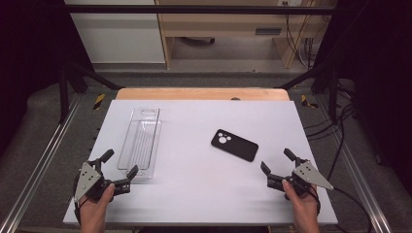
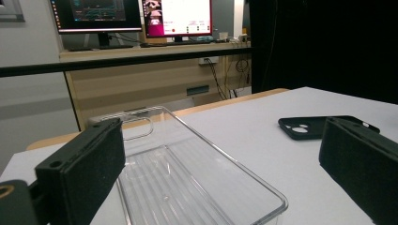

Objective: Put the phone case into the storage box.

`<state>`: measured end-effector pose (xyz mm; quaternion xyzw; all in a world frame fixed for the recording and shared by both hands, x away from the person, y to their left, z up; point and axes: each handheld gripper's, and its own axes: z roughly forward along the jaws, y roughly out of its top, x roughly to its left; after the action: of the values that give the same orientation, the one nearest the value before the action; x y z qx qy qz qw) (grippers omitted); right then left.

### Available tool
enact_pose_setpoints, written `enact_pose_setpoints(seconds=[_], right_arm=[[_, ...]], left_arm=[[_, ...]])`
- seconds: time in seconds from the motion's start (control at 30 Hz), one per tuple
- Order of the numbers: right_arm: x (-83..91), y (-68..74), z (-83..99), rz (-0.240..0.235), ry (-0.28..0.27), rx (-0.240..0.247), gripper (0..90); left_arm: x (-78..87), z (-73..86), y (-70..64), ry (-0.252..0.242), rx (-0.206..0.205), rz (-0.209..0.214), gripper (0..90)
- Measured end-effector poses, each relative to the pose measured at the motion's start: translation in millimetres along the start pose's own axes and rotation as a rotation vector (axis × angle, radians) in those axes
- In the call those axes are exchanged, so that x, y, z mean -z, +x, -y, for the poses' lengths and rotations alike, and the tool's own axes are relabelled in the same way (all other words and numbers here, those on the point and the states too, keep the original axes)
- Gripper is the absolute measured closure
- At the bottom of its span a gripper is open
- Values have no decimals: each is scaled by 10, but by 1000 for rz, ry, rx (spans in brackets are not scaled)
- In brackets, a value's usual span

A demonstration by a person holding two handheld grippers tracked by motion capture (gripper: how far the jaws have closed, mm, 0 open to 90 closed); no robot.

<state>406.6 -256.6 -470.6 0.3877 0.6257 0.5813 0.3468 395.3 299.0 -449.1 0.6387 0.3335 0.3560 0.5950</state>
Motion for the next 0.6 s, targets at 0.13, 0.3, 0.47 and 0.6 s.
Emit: enact_pose_setpoints(seconds=[0.13,0.3,0.47,0.6], right_arm=[[-13,-14,6,20,40,-12,49],[-90,-23,18,13,147,4,46],[-261,-69,-81,8,253,40,70],[-405,-127,-174,-7,353,26,85]], left_arm=[[-2,3,11,1,4,-10,4],[3,30,16,20,5,-19,4],[21,33,17,21,4,-20,5],[28,28,21,14,16,-24,5]])
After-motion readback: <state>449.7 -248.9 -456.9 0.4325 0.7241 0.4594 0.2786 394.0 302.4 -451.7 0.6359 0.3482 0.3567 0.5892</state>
